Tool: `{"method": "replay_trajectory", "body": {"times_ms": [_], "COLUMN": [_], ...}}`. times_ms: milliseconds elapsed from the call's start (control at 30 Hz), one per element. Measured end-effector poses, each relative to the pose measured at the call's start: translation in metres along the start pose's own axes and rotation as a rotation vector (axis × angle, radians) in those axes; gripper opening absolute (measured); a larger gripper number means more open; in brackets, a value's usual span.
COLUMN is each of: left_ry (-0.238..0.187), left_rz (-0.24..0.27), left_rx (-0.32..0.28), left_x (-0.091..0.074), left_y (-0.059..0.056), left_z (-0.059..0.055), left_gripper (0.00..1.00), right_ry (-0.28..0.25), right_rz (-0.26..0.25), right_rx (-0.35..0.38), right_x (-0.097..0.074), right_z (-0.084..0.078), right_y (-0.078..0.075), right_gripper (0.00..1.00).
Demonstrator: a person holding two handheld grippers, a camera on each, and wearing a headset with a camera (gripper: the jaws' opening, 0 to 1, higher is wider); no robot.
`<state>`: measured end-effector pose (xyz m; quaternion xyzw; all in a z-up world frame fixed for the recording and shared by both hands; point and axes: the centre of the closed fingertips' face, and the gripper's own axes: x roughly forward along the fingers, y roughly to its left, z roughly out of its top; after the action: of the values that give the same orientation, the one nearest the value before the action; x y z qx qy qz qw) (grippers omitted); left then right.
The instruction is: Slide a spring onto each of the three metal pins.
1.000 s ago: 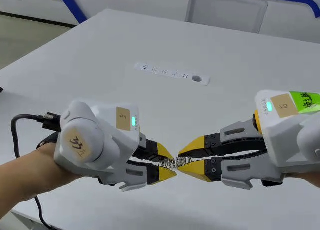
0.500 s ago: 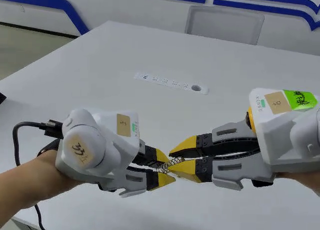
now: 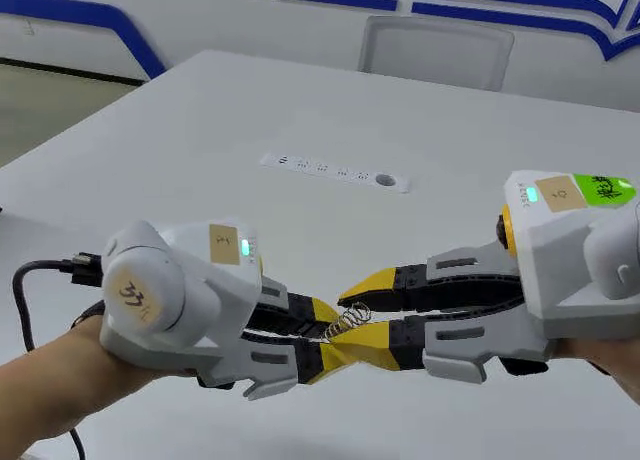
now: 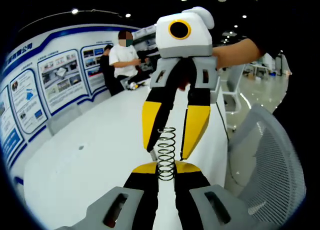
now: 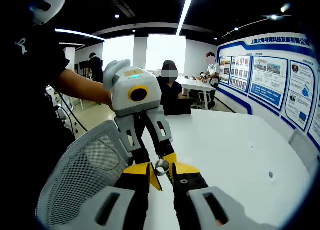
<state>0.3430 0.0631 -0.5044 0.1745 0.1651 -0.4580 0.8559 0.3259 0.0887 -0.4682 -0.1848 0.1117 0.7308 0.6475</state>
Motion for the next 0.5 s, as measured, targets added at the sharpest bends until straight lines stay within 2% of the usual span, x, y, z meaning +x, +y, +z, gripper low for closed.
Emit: {"method": "replay_trajectory", "body": {"times_ms": [33,100,200,267,400,500], "left_ry": [0.004,0.015,0.009,0.0,-0.007,-0.014], "left_rz": [-0.002,-0.001,-0.005,0.002,0.004,0.009], "left_rx": [0.002,0.009,0.004,-0.007,-0.013,-0.022], "left_x": [0.0008,0.0023,0.0029,0.0026,0.0018,0.0012], "left_y": [-0.0003,-0.0007,-0.0016,0.0005,0.0011,0.0025], "left_z": [-0.0007,-0.0026,-0.003,-0.003,-0.0036,-0.0041], "left_gripper": [0.1,0.1,0.1,0.1,0.1,0.1], "right_ry": [-0.042,-0.077,-0.065,-0.064,-0.068,-0.079], "right_rz": [-0.007,0.001,-0.025,-0.006,-0.019,-0.026], "right_rx": [0.03,0.084,0.084,0.108,0.112,0.142], "right_x": [-0.0012,-0.0032,-0.0057,-0.0058,-0.0049,-0.0042], "right_z": [0.0054,0.01,0.0075,0.0072,0.0087,0.0093], "right_y": [-0.0003,-0.0001,-0.0079,-0.0053,-0.0047,-0.0052], "right_gripper": [0.18,0.17,0.14,0.11,0.11,0.12]}}
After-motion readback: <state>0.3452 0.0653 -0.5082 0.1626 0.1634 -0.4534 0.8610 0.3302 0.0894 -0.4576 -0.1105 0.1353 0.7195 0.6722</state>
